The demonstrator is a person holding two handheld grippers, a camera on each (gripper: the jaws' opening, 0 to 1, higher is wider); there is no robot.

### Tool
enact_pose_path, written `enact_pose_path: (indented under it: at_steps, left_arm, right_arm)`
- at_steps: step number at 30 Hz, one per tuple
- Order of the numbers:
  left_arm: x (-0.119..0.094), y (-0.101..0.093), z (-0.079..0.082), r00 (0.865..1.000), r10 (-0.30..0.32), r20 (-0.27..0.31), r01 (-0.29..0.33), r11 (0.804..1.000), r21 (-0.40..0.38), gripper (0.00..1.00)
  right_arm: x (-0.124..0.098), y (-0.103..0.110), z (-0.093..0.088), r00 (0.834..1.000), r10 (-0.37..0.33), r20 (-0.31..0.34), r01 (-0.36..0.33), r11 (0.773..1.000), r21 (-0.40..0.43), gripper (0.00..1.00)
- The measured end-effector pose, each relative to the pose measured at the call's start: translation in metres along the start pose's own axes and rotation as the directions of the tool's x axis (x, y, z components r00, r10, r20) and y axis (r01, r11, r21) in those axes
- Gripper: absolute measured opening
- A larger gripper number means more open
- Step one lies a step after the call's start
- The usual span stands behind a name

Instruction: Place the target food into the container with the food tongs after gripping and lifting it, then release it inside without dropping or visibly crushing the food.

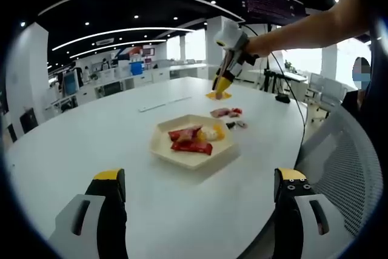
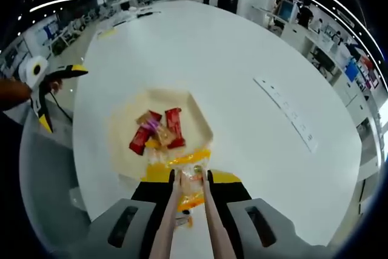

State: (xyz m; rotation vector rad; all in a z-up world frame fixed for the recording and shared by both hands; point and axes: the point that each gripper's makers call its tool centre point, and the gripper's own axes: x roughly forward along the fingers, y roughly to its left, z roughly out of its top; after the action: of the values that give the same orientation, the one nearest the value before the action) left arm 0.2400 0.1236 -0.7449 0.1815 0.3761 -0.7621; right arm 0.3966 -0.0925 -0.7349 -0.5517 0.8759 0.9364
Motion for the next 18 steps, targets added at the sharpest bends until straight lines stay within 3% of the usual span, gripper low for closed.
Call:
enact_pose_path:
  at_steps: [18]
  left_arm:
    - [-0.001,0.002,0.001,1.0,0.01,0.004,-0.01,1.0,-0.002,0.99]
  right_arm:
    - [0.017,0.036,0.038,0.998,0.053,0.015,-0.052,0.998,-0.04,0.2]
